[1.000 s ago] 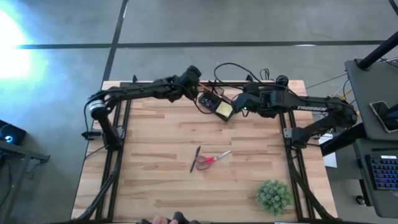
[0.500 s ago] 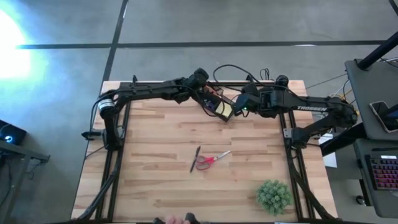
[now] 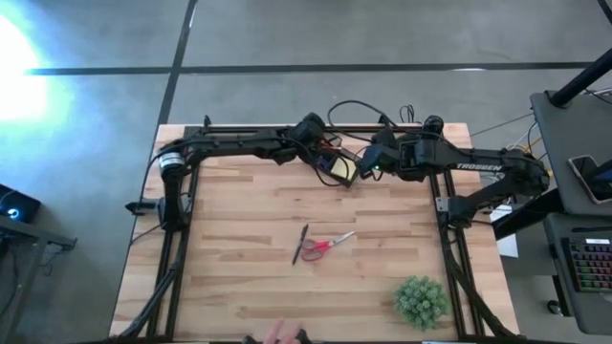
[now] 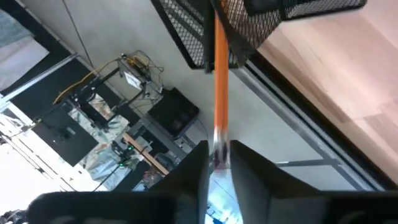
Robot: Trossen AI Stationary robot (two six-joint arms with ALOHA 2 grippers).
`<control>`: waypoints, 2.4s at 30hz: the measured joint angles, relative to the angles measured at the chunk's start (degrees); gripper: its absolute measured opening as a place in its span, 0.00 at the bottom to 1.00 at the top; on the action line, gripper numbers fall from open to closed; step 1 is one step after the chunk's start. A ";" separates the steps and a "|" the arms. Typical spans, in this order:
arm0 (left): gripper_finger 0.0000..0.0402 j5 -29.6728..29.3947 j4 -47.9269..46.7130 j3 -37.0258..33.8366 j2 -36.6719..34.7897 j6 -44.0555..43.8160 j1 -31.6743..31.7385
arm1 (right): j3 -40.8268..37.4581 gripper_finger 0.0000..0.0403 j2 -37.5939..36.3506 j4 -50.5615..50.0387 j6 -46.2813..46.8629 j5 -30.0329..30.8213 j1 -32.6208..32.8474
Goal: Pick and place office supplies into organizer
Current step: Put the pencil into the desk organizer, then put the scissors into the desk organizer
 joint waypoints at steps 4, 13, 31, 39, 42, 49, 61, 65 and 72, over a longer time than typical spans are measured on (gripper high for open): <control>0.23 0.04 1.09 0.00 0.04 -0.55 -0.17 | -0.36 0.03 0.00 -0.02 0.00 -0.13 0.00; 0.43 -4.42 6.86 0.23 -2.75 -8.60 -1.39 | -1.25 0.03 0.00 0.01 0.00 -0.16 0.00; 0.44 38.58 -30.27 -8.18 -23.28 -95.86 -8.50 | -9.61 0.03 0.07 7.71 -33.77 -30.51 -1.88; 0.44 46.07 -27.70 -24.56 -29.73 -118.57 -13.89 | -10.50 0.03 5.82 14.78 -32.45 -45.19 -1.88; 0.44 52.16 -18.77 -30.81 -32.00 -125.27 -16.14 | -9.76 0.03 9.55 15.08 -32.24 -48.20 -0.99; 0.44 56.19 -1.94 -40.13 -33.32 -136.55 -20.94 | -4.88 0.09 17.88 14.89 -48.13 -47.47 4.13; 0.44 44.59 -4.29 -42.18 -36.80 -145.37 -32.71 | 4.87 0.36 26.75 16.26 -60.61 -42.95 14.51; 0.44 38.02 -8.44 -42.20 -40.23 -146.07 -36.18 | 7.38 0.40 30.29 18.37 -56.59 -43.97 16.03; 0.44 30.59 -25.05 -42.23 -47.61 -146.01 -39.82 | 14.41 0.40 37.54 20.05 -47.89 -44.96 16.49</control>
